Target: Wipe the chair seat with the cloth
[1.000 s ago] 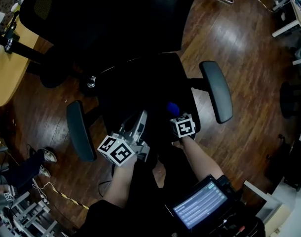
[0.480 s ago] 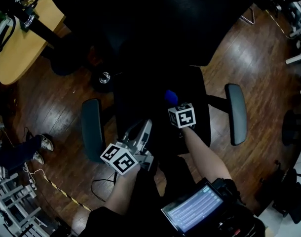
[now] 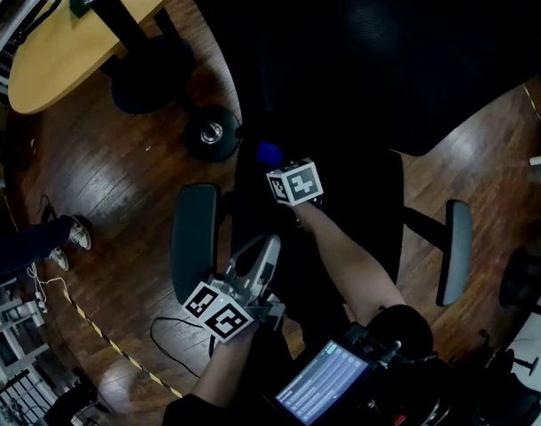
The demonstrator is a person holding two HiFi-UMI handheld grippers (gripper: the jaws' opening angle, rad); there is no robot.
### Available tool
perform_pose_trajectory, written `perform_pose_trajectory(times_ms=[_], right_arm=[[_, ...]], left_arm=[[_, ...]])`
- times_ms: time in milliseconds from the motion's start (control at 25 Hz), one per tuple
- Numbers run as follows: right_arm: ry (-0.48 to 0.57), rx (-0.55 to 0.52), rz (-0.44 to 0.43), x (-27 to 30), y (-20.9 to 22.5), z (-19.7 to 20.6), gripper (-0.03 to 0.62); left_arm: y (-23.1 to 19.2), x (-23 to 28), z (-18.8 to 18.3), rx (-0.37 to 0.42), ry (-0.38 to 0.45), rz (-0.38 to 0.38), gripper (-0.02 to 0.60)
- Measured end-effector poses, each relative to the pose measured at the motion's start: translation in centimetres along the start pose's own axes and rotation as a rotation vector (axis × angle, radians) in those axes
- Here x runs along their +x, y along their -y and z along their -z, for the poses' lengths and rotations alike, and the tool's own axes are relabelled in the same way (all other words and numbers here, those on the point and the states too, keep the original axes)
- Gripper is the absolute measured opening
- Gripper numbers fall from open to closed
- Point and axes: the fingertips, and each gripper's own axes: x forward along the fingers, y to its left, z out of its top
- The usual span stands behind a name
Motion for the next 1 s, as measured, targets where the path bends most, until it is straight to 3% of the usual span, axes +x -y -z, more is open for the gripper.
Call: perform_pose_trajectory(times_ms=[360,640,1000], right_arm=[[0.021,-0.013,0.009,2.5,-0.3,-0.3,0.048],[-0.003,0.119,0.174,-2.6,8.4,3.1,0.048],[-0.016,0.249,0.389,-14.3,19.1,9.1,0.048]], left_arm=[[-1.6,0.3,-0.7,-0.004,0.006,-0.014,-0.006],[-0.5,2.2,0.8,0.027,-0.057,0.010,-0.006],[2.4,5.6,4.0,0.016,-0.150,0.083,-0.006]])
